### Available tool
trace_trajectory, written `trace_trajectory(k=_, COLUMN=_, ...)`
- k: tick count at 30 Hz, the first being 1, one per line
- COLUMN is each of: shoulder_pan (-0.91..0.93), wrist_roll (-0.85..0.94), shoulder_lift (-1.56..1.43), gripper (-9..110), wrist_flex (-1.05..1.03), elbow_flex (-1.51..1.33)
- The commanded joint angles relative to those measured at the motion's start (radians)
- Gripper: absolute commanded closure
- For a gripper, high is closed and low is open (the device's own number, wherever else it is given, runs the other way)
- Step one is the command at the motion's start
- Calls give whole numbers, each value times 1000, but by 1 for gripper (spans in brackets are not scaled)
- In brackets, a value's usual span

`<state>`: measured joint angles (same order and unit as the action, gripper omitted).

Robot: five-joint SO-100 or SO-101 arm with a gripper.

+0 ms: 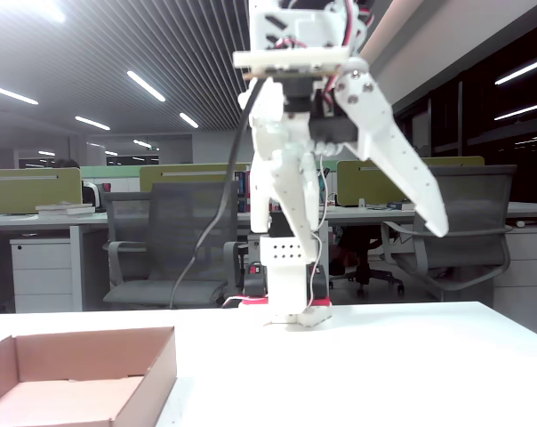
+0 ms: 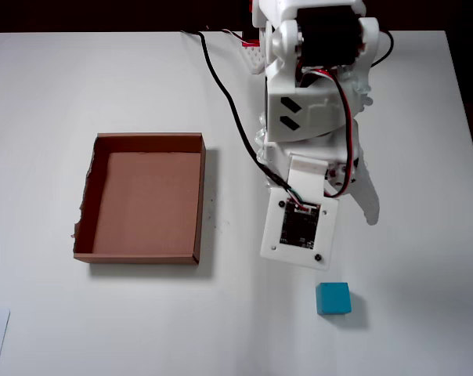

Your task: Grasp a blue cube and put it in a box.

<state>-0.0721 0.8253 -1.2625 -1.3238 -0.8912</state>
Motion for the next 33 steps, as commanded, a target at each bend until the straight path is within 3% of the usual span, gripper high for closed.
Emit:
trace_trajectory(k=1, shoulder_pan=-17, wrist_roll=3, shoulder_lift=14, gripper=62, wrist_flex=43, elbow_flex=57)
trace_trajectory(k=13, shoulder_pan=-25, wrist_roll=-3, shoulder_lift=252, gripper=62, wrist_flex=78, elbow_flex=253)
trace_trajectory(k=33, shoulder_pan=-3, wrist_roll=6, shoulder_lift=505, gripper=62, wrist_flex=202, elbow_flex=337)
